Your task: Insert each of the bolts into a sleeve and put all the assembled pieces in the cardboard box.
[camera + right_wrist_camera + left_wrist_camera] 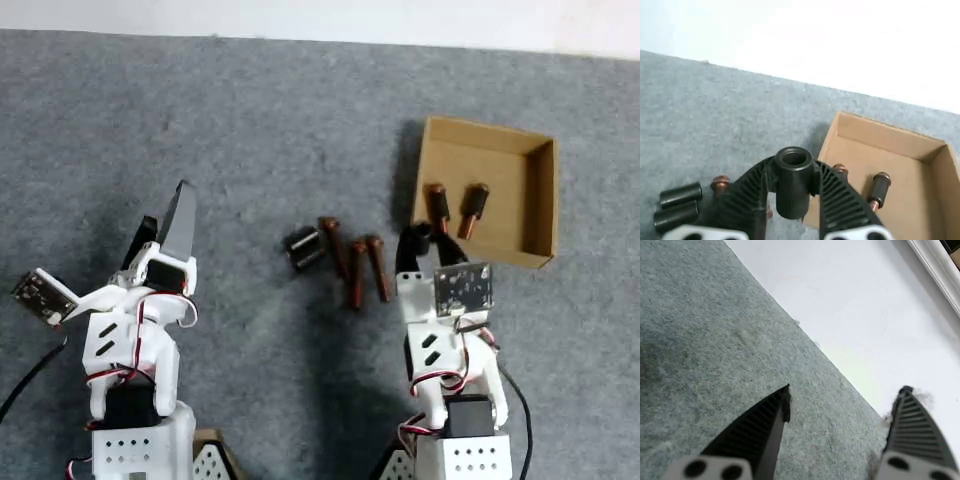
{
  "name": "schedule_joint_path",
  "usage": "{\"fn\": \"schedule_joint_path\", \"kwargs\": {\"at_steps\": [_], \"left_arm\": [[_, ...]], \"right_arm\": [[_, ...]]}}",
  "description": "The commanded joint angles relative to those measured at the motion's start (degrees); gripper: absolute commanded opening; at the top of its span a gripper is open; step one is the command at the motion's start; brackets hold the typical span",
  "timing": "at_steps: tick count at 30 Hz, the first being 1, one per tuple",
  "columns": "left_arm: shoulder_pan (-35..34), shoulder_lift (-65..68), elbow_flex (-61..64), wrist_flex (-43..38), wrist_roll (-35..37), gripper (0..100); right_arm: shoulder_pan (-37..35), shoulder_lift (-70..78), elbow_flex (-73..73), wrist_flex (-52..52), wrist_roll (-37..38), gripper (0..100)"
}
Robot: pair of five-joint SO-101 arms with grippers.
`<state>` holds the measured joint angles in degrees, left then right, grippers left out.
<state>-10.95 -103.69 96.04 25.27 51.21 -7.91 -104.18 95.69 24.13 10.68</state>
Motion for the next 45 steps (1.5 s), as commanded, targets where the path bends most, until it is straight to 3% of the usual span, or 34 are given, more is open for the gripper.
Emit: {"fn": "schedule_joint_path", "kwargs": {"at_steps": [1, 45], "left_arm": [[-0.2, -0.8, 1.2, 0.0, -0.4, 31], [2.2, -0.8, 1.2, 0.5, -0.4, 31]], "right_arm": [[0.7, -1.3, 7.4, -2.2, 0.5, 0.5], [0.6, -1.3, 7.3, -2.2, 0.4, 0.5]]}}
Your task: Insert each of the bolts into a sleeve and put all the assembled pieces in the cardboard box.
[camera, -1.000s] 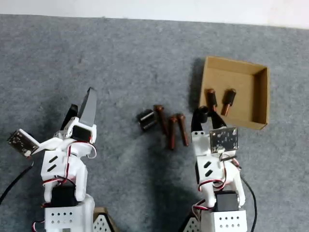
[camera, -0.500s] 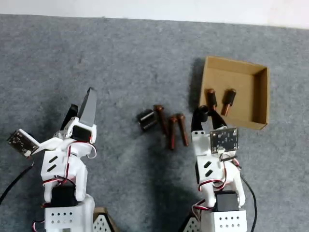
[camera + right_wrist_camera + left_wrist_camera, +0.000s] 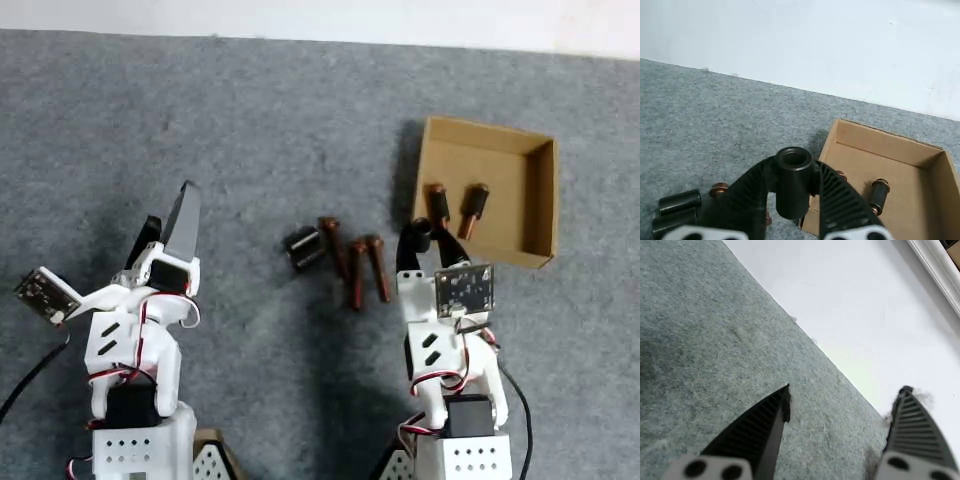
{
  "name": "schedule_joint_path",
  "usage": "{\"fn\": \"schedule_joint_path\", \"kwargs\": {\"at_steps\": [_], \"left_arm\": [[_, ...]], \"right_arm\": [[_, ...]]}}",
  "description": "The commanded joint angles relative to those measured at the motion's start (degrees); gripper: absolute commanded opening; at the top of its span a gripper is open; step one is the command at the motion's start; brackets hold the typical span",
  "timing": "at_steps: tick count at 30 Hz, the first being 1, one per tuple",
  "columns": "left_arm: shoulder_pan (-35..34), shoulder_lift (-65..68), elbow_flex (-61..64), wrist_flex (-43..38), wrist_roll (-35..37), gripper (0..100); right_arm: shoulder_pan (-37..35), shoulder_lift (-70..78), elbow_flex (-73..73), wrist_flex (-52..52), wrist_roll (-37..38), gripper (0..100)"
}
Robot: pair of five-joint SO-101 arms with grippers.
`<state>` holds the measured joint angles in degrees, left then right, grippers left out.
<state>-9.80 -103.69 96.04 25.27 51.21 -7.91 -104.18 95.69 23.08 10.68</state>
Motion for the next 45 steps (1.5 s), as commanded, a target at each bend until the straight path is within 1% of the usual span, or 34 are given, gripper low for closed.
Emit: {"fn": "schedule_joint_path", "kwargs": {"at_steps": [1, 4, 6, 14, 18, 21, 23, 26, 29, 34, 37, 42, 45], "left_arm": [[1.9, -0.8, 1.2, 0.5, -0.4, 31], [6.3, -0.8, 1.2, 0.8, -0.4, 31], [7.9, -0.8, 1.2, 0.8, -0.4, 31], [8.2, -0.8, 1.2, 2.1, -0.5, 31], [8.2, -0.8, 1.2, 2.4, -7.6, 31], [8.7, -0.8, 0.8, 3.7, -8.4, 31], [11.8, -0.8, -0.5, 6.2, -9.1, 31], [19.5, -0.8, -3.1, 10.8, -13.7, 31], [24.6, -0.8, -4.1, 11.6, -16.3, 31], [25.8, -0.7, -5.2, 11.8, -16.3, 31], [26.1, -0.7, -6.1, 11.8, -17.1, 31], [31.0, -0.7, -7.2, 11.7, -18.6, 31], [31.6, -0.7, -7.1, 11.6, -19.3, 31]], "right_arm": [[0.6, -1.3, 7.3, -1.2, 0.4, 0.5], [0.6, -1.3, 7.3, -1.2, 0.4, 0.5], [0.6, -1.3, 7.3, -1.2, 0.3, 0.5], [0.6, -1.3, 7.3, -0.4, 0.3, 0.5], [0.6, -1.3, 7.3, 0.2, 0.4, 0.5], [0.6, -1.3, 7.3, 0.1, 0.5, 0.5], [0.6, -1.3, 7.3, 0.1, 0.5, 0.5], [0.7, -1.3, 7.3, 0.1, 0.5, 0.5], [1.5, -1.3, 7.3, 0.1, 0.4, 0.5], [5.2, -1.3, 7.4, -1.5, 0.2, 0.5], [5.3, -1.3, 7.4, -1.5, 0.2, 0.5], [5.4, -1.3, 7.5, -1.5, 0.2, 0.5], [5.4, -1.3, 7.5, -1.5, 0.2, 0.5]]}}
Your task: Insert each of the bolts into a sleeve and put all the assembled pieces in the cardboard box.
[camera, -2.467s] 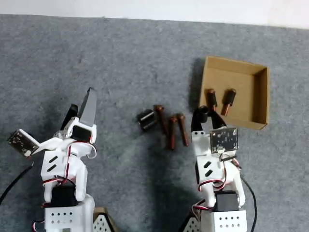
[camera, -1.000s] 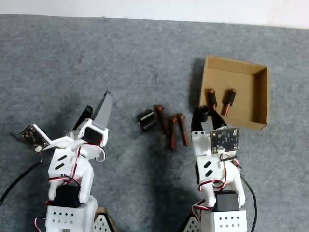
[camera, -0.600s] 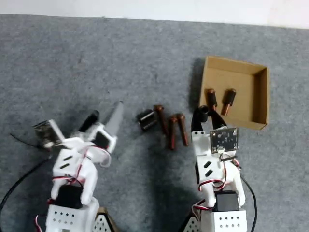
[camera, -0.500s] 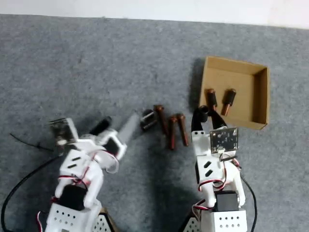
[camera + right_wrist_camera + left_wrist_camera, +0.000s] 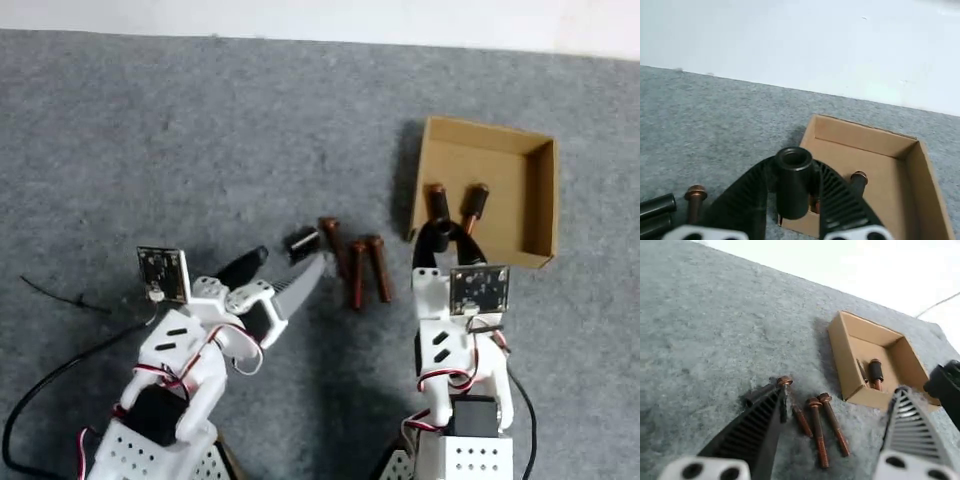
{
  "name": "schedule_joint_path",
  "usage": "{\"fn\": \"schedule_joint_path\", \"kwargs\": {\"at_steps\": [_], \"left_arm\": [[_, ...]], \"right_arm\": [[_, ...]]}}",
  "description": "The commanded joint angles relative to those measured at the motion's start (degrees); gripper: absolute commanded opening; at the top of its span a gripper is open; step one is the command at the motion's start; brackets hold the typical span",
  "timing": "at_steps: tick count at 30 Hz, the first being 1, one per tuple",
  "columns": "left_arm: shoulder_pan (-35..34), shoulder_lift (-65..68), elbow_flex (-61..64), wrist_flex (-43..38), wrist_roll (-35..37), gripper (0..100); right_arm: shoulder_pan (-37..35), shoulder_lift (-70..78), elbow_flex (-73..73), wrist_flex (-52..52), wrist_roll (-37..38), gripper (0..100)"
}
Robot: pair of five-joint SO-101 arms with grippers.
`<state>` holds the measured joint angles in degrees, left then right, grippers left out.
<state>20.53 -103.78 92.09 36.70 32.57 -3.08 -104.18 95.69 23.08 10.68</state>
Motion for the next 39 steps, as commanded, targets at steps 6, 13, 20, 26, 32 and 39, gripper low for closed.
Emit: {"fn": "schedule_joint_path", "kwargs": {"at_steps": [6, 13, 20, 26, 32, 39], "left_arm": [[1.5, -0.6, -3.3, 0.2, -1.2, 31], [1.5, -0.5, -5.6, 0.2, -1.1, 31], [1.5, 16.5, -15.0, 0.1, -1.1, 31], [4.6, 49.5, -33.5, 0.4, -0.8, 31], [11.1, 76.4, -46.1, 0.4, -0.8, 31], [9.8, 89.0, -50.5, 0.3, -0.8, 31]], "right_arm": [[0.6, -1.3, 7.5, -1.5, 0.2, 0.5], [0.7, -1.3, 7.5, -1.5, 0.2, 0.5], [0.7, -1.3, 7.5, -1.5, 0.2, 0.5], [0.7, -1.3, 7.5, -1.5, 0.2, 0.5], [0.7, -1.3, 7.5, -1.5, 0.2, 0.5], [0.7, -1.3, 7.5, -2.6, 0.2, 0.5]]}}
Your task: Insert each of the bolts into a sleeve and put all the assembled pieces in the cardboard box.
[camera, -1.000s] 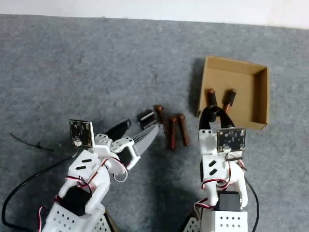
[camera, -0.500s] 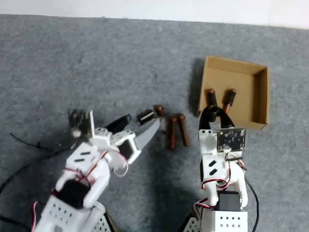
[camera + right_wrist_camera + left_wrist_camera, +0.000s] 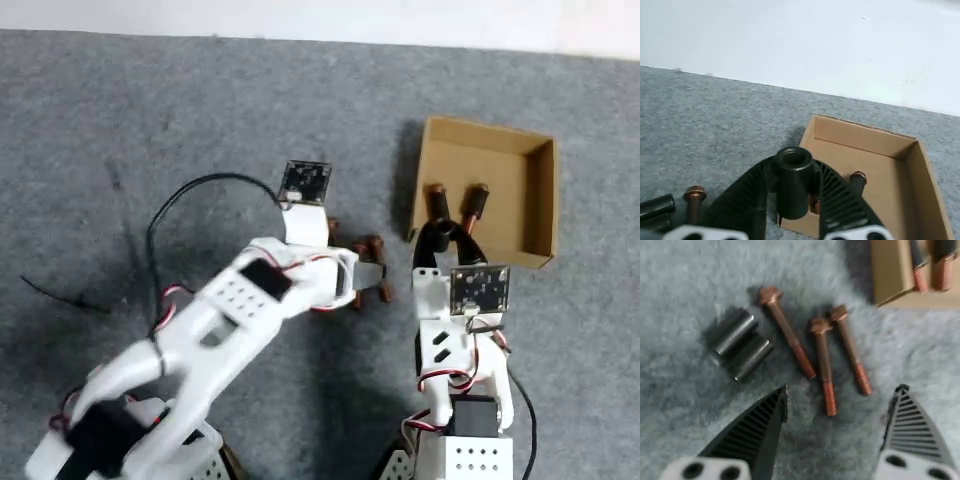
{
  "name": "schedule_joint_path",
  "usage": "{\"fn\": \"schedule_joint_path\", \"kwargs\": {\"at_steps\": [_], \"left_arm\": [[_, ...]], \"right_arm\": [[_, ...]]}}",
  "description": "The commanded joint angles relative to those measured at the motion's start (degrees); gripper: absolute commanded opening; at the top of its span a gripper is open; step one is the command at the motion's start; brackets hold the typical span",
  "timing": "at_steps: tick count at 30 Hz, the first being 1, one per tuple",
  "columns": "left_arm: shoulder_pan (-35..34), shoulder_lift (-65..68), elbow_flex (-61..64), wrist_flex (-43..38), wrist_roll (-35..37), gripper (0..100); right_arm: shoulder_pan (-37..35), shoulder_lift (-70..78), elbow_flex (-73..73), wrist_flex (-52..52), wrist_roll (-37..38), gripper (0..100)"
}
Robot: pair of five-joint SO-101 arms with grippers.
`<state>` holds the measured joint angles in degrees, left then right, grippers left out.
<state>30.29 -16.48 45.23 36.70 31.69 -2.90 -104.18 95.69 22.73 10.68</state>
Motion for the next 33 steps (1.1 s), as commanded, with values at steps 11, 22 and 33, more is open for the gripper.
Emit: {"fn": "schedule_joint_path", "kwargs": {"at_steps": [11, 22, 33], "left_arm": [[0.2, 9.2, -3.7, -2.3, -0.2, 31], [0.7, 13.9, -5.1, -10.3, -0.2, 31], [0.8, 18.5, -9.5, -8.1, -0.4, 31]], "right_arm": [[0.6, -1.3, 7.5, -2.4, 0.2, 0.5], [0.6, -1.3, 7.5, -2.4, 0.2, 0.5], [0.6, -1.3, 7.5, -2.4, 0.2, 0.5]]}}
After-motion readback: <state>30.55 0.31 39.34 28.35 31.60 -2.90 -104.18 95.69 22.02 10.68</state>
